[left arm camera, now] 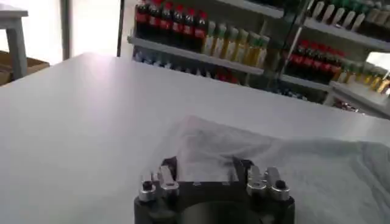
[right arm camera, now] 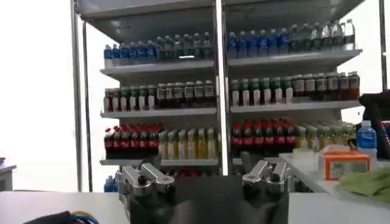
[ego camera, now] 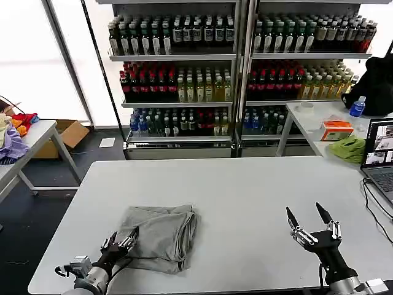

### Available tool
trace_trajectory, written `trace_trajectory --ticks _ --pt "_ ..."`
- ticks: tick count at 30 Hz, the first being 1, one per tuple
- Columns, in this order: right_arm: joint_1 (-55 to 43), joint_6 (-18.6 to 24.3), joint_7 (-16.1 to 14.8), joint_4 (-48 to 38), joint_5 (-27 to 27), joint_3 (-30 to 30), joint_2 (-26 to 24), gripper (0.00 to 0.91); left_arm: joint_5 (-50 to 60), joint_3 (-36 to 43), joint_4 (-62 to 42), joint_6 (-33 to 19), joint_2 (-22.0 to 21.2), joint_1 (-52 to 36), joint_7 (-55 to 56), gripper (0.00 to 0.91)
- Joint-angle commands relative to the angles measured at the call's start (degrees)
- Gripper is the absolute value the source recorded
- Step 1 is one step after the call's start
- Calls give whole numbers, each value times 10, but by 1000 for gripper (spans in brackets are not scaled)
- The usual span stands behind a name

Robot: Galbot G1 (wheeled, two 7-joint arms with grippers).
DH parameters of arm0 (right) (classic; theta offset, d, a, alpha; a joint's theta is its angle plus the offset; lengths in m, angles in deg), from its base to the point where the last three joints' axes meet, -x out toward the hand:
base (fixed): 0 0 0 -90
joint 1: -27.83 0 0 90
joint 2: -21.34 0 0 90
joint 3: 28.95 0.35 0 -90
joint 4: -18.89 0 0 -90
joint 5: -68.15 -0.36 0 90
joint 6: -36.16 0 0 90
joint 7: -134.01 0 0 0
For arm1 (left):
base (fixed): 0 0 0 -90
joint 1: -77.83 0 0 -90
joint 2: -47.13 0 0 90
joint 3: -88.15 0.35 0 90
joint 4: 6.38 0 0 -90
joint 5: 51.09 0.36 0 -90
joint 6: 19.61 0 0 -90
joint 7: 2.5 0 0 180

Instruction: Fold and organize the clothes.

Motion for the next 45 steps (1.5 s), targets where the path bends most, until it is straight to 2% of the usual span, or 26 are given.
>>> trace_trajectory --ticks 1,9,13,17,23,30,35,40,43,45 --pt "1 0 -1 0 -1 2 1 907 1 20 -1 -9 -15 1 -8 10" --pt "-2 0 0 0 -1 0 1 907 -3 16 15 -38 -34 -6 60 10" --pt "-3 0 1 -1 -4 3 -1 907 -28 -12 37 -49 -46 0 80 10" --pt "-4 1 2 -3 -6 4 -3 907 -37 -69 58 -49 -30 17 78 10" --pt "-13 1 3 -5 -7 -5 -2 907 -90 -199 38 -38 41 40 45 10" --pt "-17 2 3 -9 -7 -7 -7 907 -101 -310 -18 -20 171 44 35 0" --pt "-14 3 3 -9 -6 -9 -8 907 -106 -351 1 -10 214 52 35 10" --pt "-14 6 2 -13 -4 -15 -3 907 -109 -323 87 8 201 52 49 0" --pt "-13 9 2 -18 2 -17 -1 907 -97 -261 158 9 176 54 90 10" --pt "-9 13 0 -24 7 -17 0 907 -69 -154 211 10 152 54 137 10"
